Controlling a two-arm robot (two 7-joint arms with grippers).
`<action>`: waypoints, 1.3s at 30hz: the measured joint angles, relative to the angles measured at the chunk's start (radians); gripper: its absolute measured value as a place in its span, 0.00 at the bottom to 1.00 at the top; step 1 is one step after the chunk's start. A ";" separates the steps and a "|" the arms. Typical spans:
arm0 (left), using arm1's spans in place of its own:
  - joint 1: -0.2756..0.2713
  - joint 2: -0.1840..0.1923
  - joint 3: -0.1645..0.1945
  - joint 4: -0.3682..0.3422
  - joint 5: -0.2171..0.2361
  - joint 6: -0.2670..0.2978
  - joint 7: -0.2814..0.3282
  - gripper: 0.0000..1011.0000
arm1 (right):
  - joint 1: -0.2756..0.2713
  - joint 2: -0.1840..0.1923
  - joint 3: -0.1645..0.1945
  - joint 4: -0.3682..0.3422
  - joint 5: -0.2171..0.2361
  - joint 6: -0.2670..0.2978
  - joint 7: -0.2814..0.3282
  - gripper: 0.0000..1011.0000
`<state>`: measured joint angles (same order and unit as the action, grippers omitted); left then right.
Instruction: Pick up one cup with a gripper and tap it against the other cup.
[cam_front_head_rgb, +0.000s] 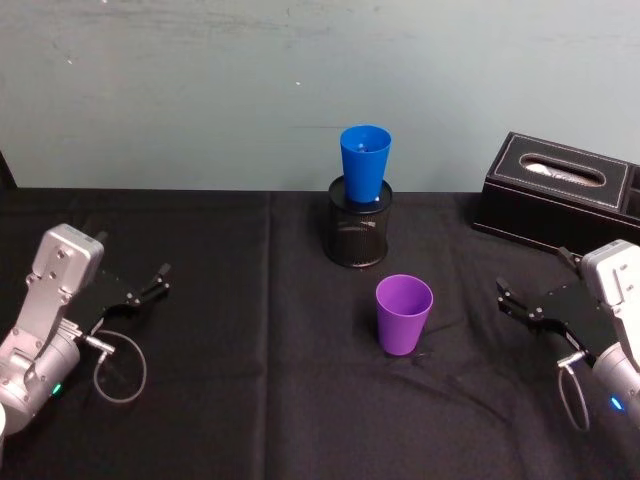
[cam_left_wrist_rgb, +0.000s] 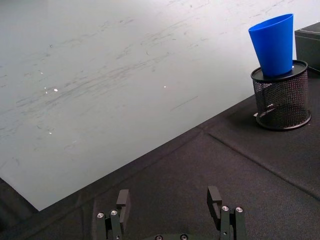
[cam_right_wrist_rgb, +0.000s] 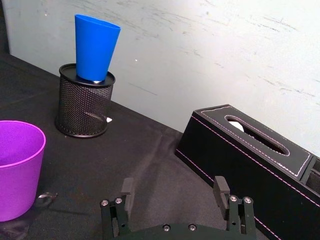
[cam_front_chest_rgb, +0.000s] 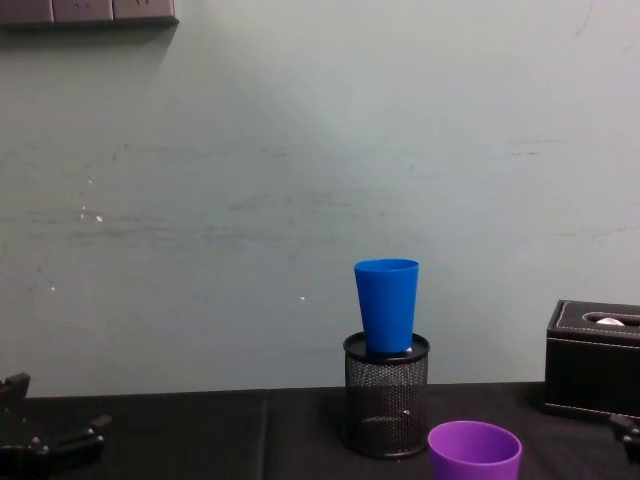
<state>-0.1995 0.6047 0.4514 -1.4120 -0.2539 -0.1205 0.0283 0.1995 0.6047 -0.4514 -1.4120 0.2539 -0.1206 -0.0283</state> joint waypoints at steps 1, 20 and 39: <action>0.000 0.000 0.000 0.000 0.000 0.000 0.000 1.00 | 0.000 0.000 0.000 0.000 0.000 0.000 0.000 0.99; 0.000 0.000 0.000 0.000 0.000 0.000 0.000 1.00 | 0.000 0.000 0.000 0.000 0.000 0.000 0.000 0.99; 0.000 0.000 0.000 0.000 0.000 0.000 0.000 1.00 | 0.000 0.000 0.000 0.000 0.000 0.000 0.000 0.99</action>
<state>-0.1995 0.6047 0.4514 -1.4120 -0.2539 -0.1205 0.0283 0.1995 0.6047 -0.4514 -1.4120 0.2539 -0.1206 -0.0283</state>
